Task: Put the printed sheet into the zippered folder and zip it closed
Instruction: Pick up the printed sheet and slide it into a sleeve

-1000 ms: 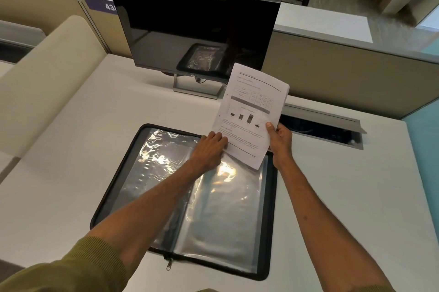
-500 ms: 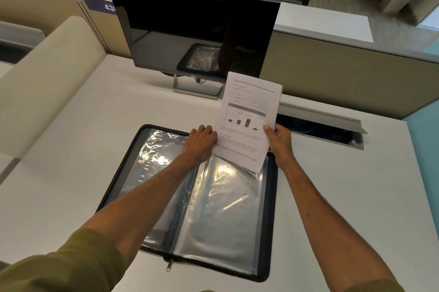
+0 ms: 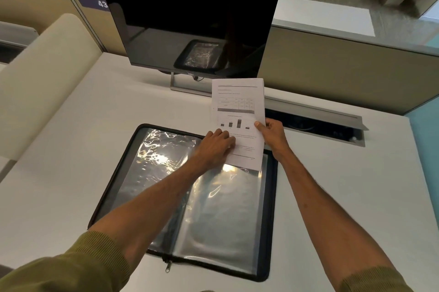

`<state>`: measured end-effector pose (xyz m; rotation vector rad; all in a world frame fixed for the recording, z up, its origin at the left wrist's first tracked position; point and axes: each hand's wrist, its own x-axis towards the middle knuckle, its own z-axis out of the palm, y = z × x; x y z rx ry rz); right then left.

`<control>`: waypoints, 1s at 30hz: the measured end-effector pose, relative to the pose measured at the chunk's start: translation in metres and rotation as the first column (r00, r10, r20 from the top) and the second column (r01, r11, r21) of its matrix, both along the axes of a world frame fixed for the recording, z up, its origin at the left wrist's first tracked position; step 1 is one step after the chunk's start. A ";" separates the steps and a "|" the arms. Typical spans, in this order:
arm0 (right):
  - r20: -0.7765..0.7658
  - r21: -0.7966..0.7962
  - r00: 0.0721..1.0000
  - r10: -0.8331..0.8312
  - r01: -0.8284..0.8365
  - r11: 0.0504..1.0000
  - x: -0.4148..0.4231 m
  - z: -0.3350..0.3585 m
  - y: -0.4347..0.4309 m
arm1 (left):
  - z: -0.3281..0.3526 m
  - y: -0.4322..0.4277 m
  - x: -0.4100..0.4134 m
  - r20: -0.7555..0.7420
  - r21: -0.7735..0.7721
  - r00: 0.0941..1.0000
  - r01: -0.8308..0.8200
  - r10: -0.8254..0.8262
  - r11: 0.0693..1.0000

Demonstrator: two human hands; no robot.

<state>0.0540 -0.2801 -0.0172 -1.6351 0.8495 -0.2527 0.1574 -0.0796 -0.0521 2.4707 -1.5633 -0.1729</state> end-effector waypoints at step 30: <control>-0.205 -0.219 0.974 0.100 -0.145 0.965 -0.006 -0.028 -0.011 | -0.015 -0.013 -0.012 -0.053 -0.031 0.997 -0.060 0.058 0.998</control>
